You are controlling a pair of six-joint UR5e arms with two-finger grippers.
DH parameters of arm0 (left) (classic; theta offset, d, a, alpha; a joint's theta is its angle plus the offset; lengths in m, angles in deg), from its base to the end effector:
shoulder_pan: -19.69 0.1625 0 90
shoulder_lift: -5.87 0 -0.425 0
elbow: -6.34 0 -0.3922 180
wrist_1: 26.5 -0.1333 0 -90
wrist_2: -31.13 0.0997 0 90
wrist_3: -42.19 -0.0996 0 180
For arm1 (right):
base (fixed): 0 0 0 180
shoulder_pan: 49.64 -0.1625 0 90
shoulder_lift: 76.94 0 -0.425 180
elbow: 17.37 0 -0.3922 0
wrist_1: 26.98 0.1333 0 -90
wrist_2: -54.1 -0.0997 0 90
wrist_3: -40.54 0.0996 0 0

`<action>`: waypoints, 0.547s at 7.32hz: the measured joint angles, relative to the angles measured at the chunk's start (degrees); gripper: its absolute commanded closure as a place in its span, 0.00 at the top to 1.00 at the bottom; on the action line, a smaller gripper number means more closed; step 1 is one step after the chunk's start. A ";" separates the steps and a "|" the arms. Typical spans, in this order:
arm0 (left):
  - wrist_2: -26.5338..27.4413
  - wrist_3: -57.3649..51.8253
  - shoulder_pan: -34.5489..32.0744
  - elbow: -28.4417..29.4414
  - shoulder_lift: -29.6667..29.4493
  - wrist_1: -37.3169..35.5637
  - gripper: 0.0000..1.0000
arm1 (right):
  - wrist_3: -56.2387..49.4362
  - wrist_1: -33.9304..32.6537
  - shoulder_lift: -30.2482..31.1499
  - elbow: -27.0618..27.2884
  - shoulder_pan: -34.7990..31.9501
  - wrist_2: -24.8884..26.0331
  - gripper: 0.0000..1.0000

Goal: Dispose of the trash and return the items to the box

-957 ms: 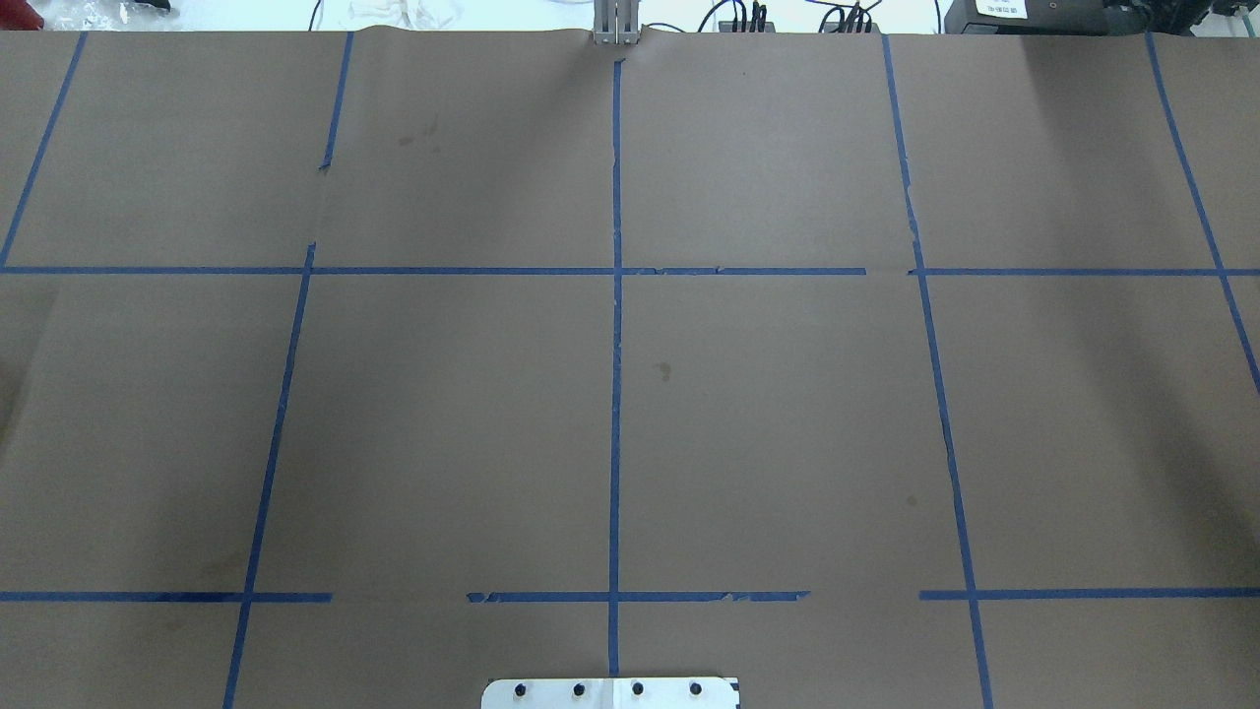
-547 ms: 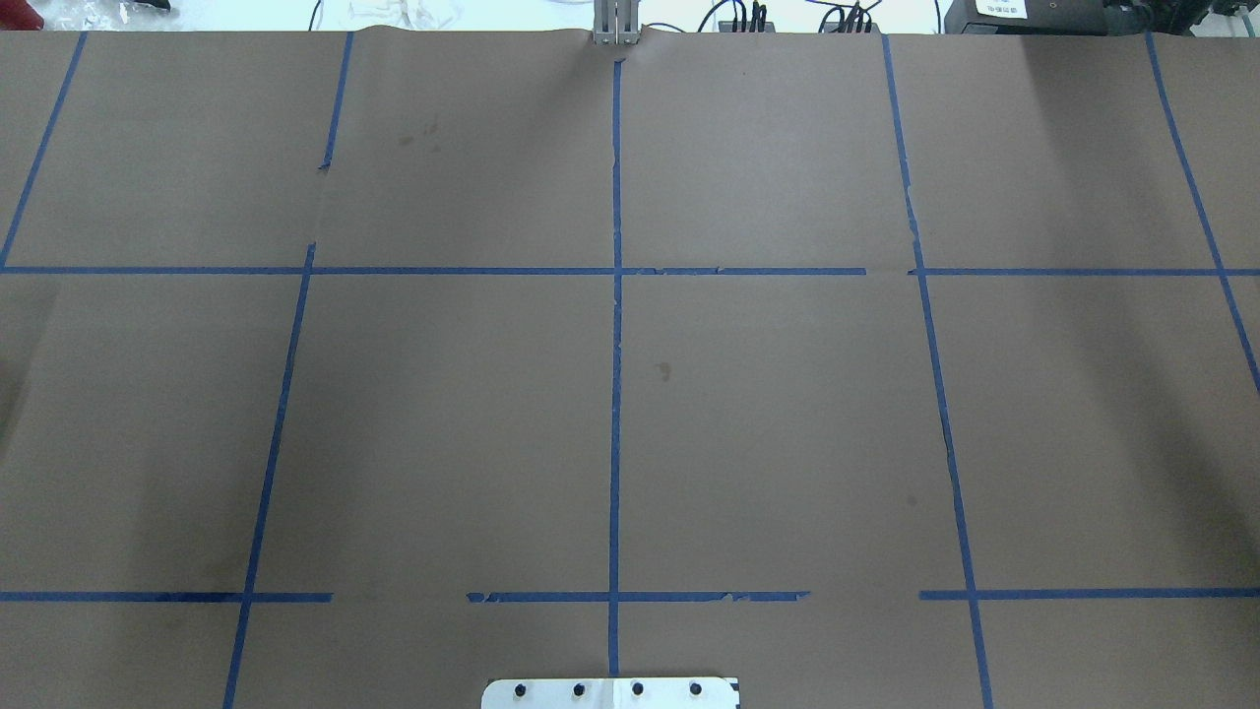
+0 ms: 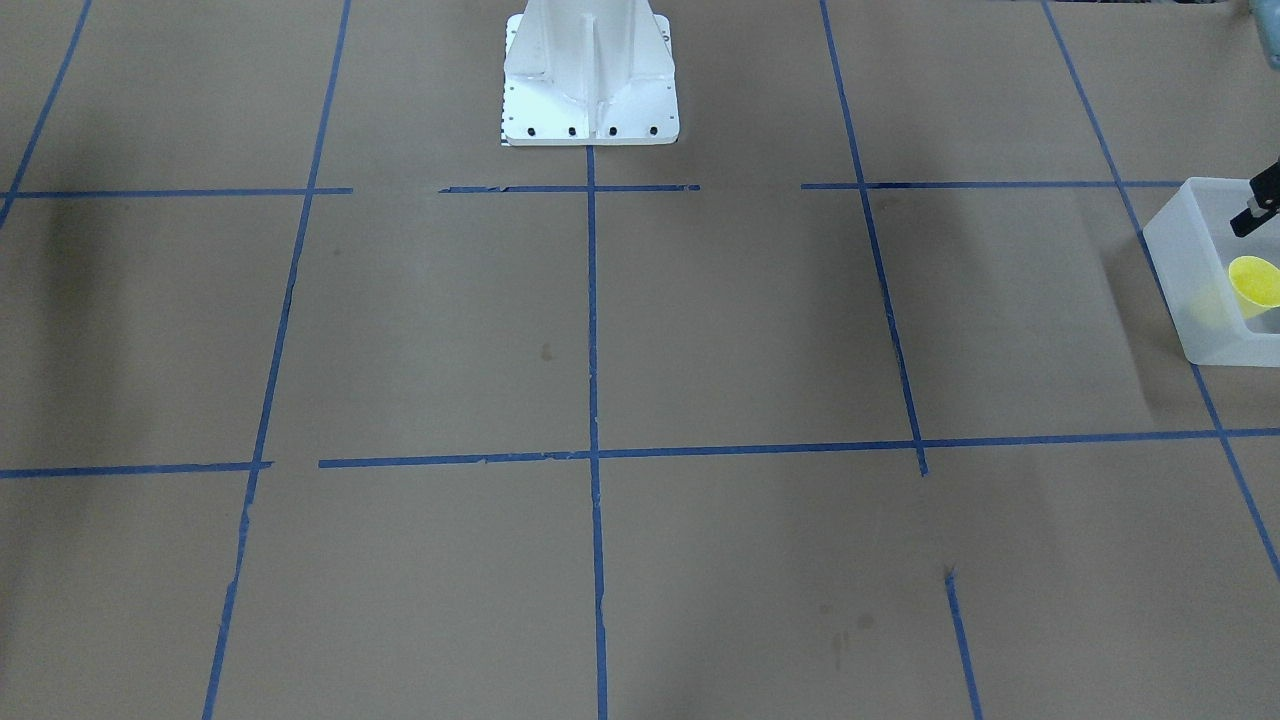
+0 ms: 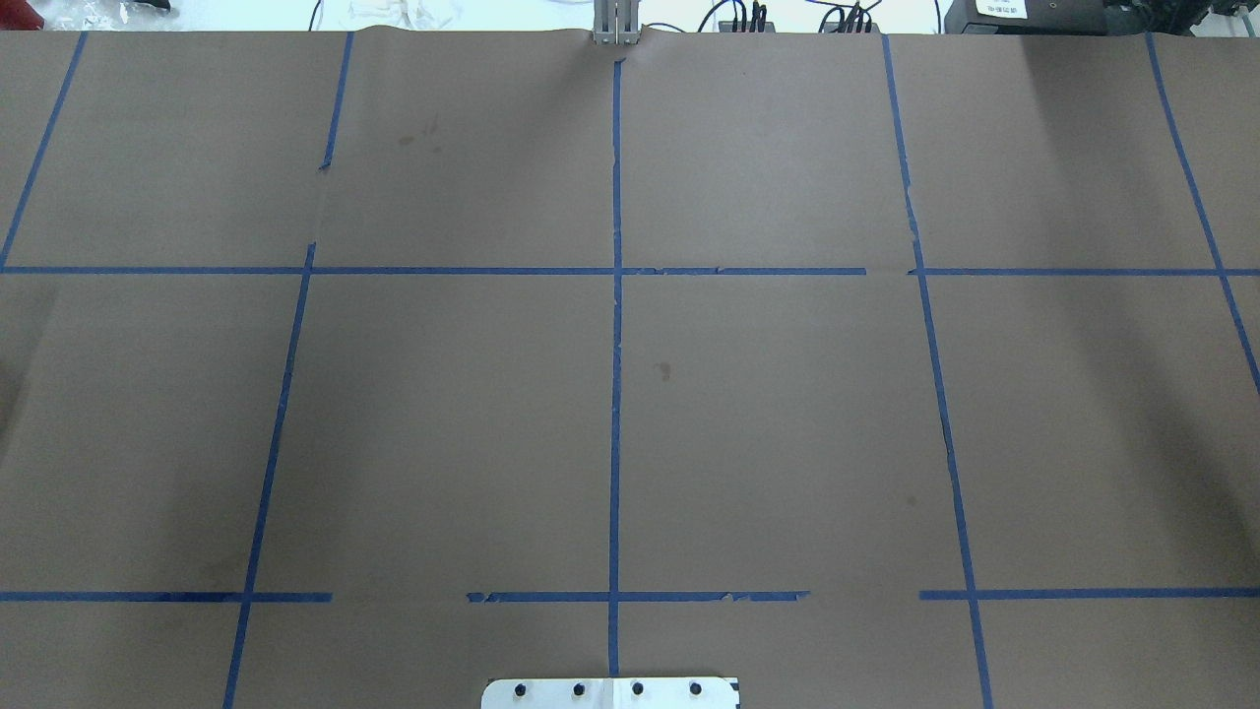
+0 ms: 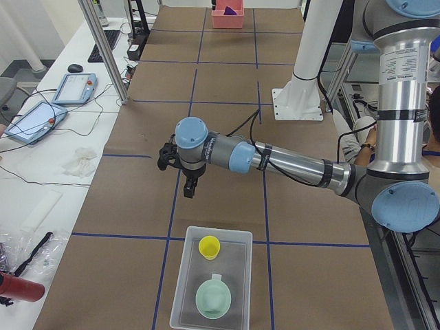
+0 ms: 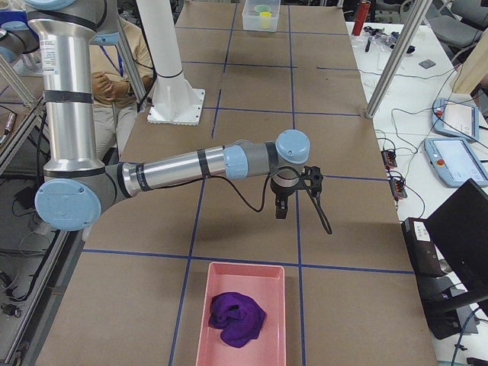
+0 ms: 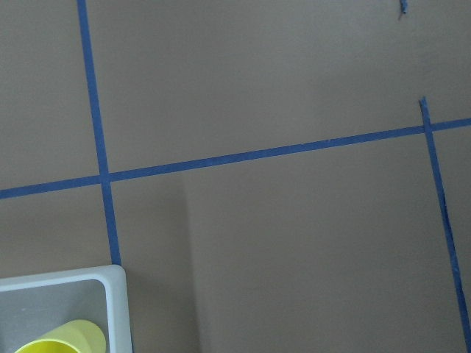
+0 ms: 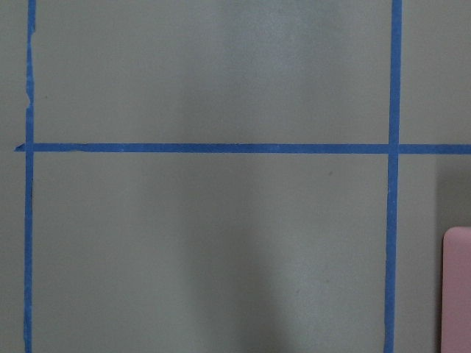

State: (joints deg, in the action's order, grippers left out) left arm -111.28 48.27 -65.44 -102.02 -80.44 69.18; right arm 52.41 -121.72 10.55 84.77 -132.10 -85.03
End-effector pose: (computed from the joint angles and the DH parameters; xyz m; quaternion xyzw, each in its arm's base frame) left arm -0.0146 -0.4696 0.5096 0.1163 0.4478 0.0687 0.8839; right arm -0.0091 -0.5107 0.5349 0.0076 -0.4215 -0.0017 0.9068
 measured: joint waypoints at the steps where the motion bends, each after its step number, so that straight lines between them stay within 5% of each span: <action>1: -0.08 -0.05 -0.40 -0.39 0.39 0.50 1.00 | 0.01 -0.02 -0.68 -0.27 -0.03 -0.08 1.00; 4: -0.35 -0.08 -0.87 -0.54 0.85 0.50 1.00 | 0.04 0.11 -0.95 -0.19 -0.21 -0.14 1.00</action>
State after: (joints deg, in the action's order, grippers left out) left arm -111.63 48.19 -66.32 -102.55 -79.59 69.68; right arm 52.45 -121.61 9.60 84.58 -132.31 -85.17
